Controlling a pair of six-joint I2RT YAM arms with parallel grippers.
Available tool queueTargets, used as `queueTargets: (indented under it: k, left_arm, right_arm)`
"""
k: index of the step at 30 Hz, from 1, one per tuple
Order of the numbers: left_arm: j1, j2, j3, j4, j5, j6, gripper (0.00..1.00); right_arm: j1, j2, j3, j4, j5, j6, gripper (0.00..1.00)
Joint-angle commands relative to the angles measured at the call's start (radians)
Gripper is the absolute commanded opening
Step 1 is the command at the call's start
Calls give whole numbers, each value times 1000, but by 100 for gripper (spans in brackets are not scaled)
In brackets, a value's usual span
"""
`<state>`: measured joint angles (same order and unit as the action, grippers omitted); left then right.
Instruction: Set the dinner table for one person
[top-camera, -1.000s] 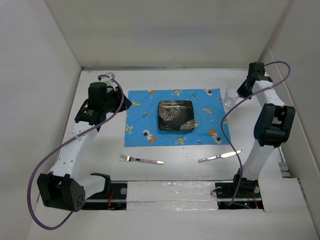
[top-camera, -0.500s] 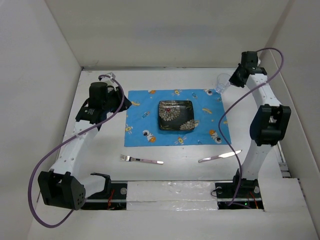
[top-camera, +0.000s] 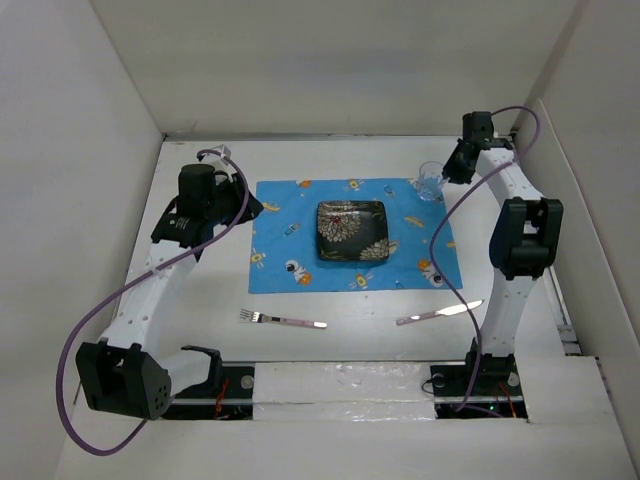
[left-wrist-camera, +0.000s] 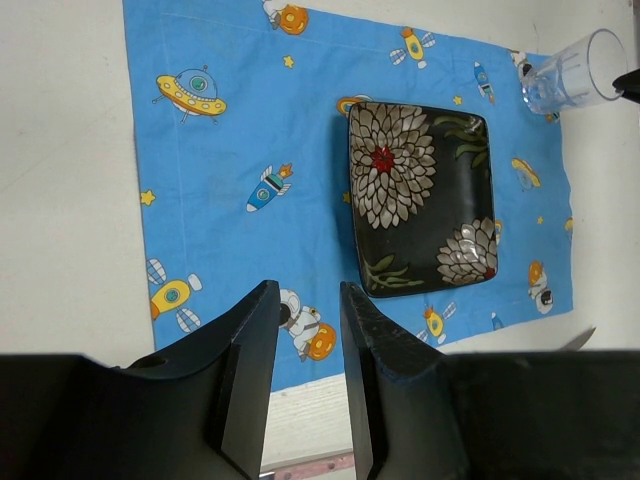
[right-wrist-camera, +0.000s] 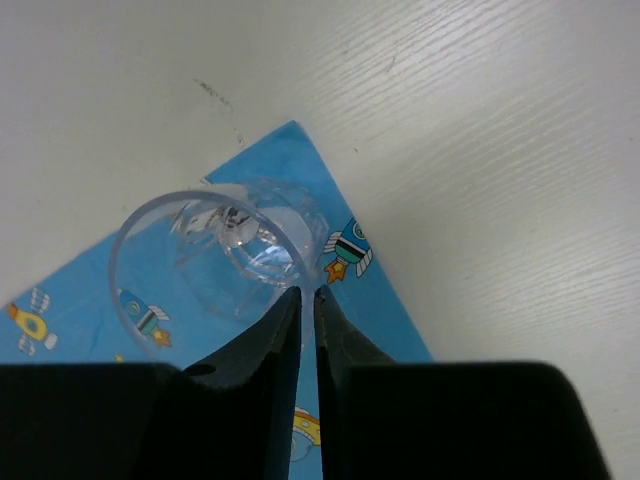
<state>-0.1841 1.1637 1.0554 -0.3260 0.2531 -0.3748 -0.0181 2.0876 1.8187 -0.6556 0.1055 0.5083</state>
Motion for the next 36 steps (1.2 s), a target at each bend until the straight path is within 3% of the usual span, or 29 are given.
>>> queueTargets:
  k: [1, 3, 6, 10, 11, 14, 15, 17, 19, 23, 24, 25, 26, 29, 32, 36]
  left_arm:
    - [-6, -25, 3, 21, -5, 5, 27]
    - [-6, -30, -3, 19, -3, 2, 27]
    - [-6, -38, 0, 12, -5, 7, 28]
    - [-6, -35, 23, 8, -8, 7, 28]
    - [-6, -35, 46, 10, 1, 1, 24]
    - [-6, -12, 89, 36, 78, -29, 7]
    - [-6, -6, 101, 41, 89, -35, 2]
    - [-6, 7, 127, 41, 103, -42, 0]
    - [-6, 7, 138, 38, 89, -41, 0]
    - [-6, -2, 164, -2, 35, -23, 0]
    - [-6, -21, 150, -14, 13, -26, 0]
    - [-6, -21, 150, -15, 12, -26, 0]
    - [-6, -27, 143, -27, 0, -30, 0]
    - [-6, -68, 114, -62, -101, -47, 0]
    - [20, -122, 126, -96, -196, -64, 2]
    - [41, -154, 195, -139, -242, -55, 15]
  right_arm:
    - [9, -26, 11, -4, 22, 6, 27]
    - [9, -55, -4, 8, 16, -2, 45]
    - [9, -108, -15, 7, -19, -30, 56]
    - [18, -222, -54, 10, -43, -69, 55]
    - [42, -256, -77, 17, -62, -83, 52]
    - [93, -418, -241, 97, -179, -145, 10]
    - [149, -461, -289, 153, -214, -157, 0]
    - [222, -541, -392, 203, -320, -180, 0]
    - [372, -627, -524, 263, -369, -198, 0]
    - [630, -672, -653, 297, -346, -206, 0]
    - [744, -658, -695, 322, -355, -191, 9]
    - [745, -658, -696, 323, -365, -191, 10]
    - [786, -647, -697, 327, -359, -194, 25]
    - [929, -588, -687, 324, -313, -223, 53]
    - [1033, -514, -673, 338, -256, -246, 61]
    - [1133, -420, -645, 341, -172, -278, 62]
